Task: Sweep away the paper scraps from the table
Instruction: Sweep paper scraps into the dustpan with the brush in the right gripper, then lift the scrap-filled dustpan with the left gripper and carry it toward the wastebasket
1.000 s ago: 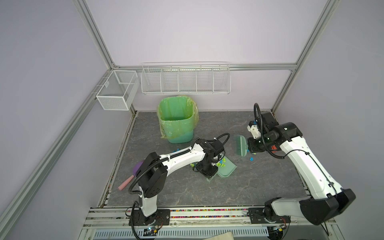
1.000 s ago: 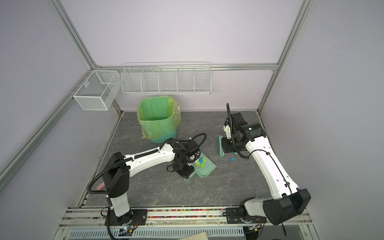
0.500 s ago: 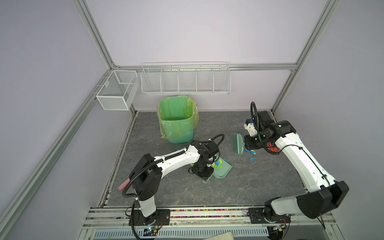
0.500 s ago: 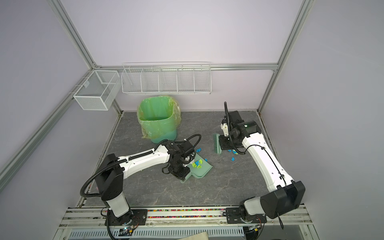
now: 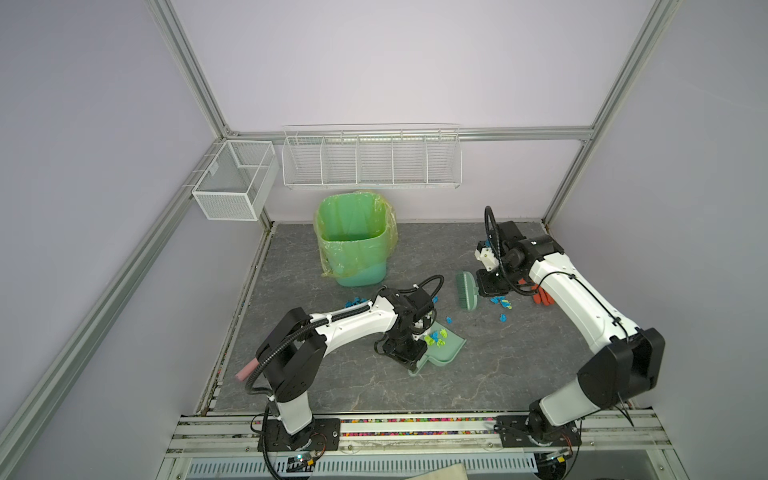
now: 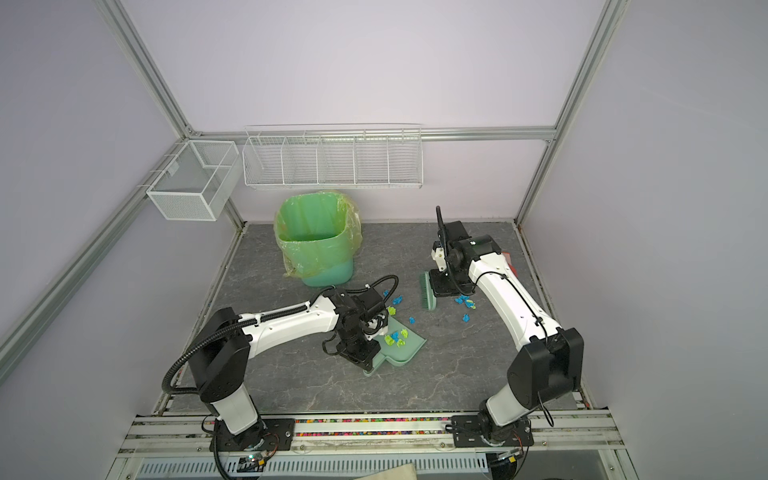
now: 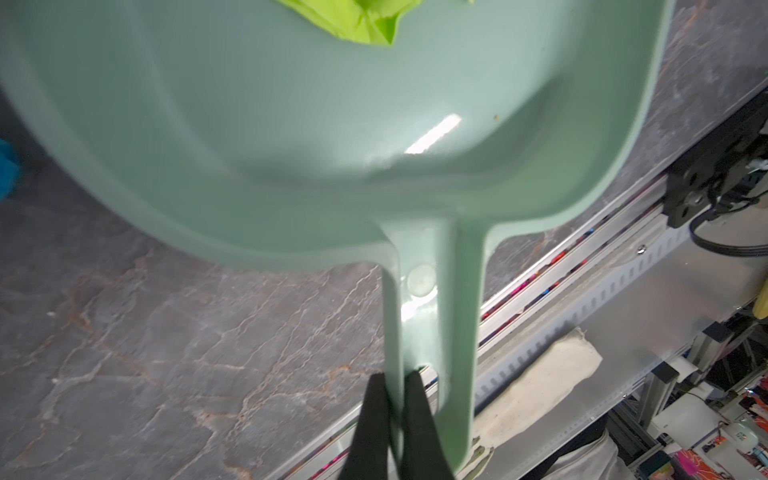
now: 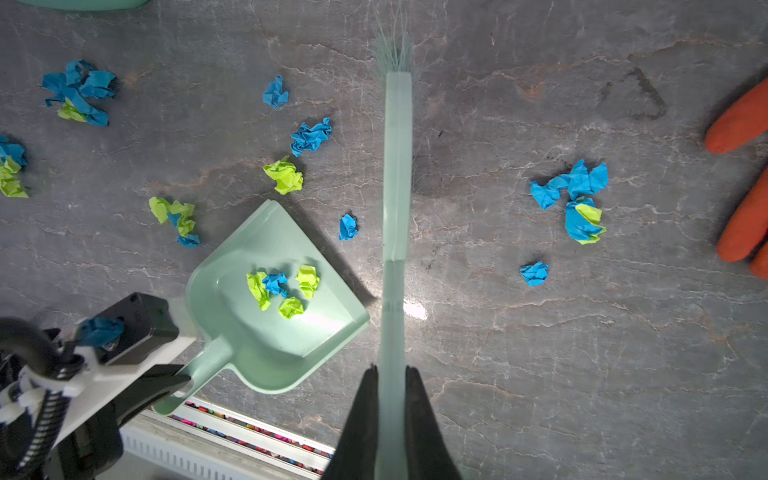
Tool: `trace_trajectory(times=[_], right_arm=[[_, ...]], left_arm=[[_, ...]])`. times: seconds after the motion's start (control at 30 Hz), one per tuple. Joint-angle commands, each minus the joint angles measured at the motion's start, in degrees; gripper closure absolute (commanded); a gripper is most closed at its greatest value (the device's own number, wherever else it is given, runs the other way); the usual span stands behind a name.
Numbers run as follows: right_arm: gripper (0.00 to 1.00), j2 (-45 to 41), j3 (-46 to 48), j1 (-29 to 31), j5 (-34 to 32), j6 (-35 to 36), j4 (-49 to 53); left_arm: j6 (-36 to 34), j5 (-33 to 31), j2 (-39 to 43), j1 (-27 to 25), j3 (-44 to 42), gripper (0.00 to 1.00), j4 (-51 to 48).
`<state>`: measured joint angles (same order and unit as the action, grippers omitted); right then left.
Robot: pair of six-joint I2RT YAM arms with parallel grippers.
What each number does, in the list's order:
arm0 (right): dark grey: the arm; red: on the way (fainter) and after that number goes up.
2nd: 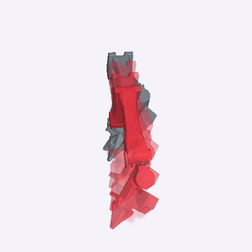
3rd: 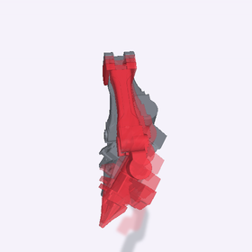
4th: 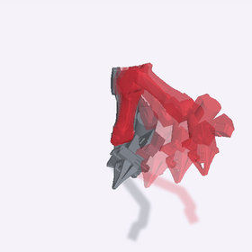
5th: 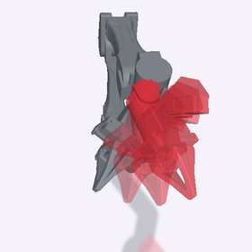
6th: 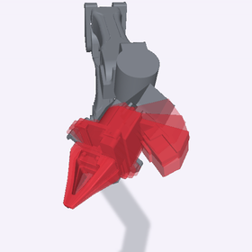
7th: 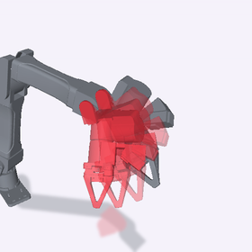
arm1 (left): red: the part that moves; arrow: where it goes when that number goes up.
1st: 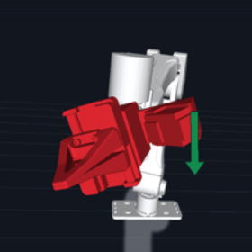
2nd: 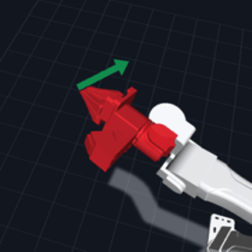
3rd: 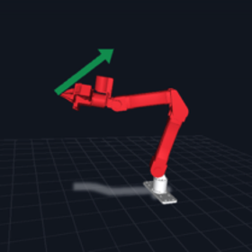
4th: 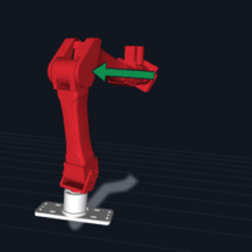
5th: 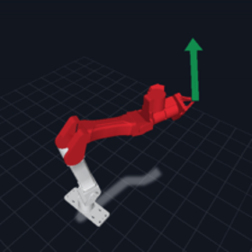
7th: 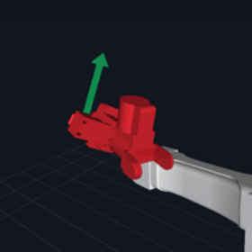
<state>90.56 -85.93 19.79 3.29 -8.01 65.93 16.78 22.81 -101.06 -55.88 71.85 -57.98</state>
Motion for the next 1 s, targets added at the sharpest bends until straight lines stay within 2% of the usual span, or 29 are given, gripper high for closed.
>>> trace_trajectory(times=[0.0,0.2,0.57,0.97], right_arm=[[0.93,1.04,-0.04,1.11,1.93,1.18,-1.54],[0.93,1.13,2.41,2.9,4.78,0.34,-3.66],[0.93,-1.27,4.78,4.33,4.9,-0.55,-1.7],[0.93,-14.91,9.93,7.61,5.86,-5.34,3.93]], left_arm=[[1.49,1.82,-0.7,0.24,0.28,1.0,2.05],[0.66,0.58,-2.35,0.56,0.09,1.0,1.58],[-0.43,0.42,-4.73,1.65,1.68,1.0,0.76],[-1.75,-1.98,-5.98,2.09,4.0,1.0,-0.86]])
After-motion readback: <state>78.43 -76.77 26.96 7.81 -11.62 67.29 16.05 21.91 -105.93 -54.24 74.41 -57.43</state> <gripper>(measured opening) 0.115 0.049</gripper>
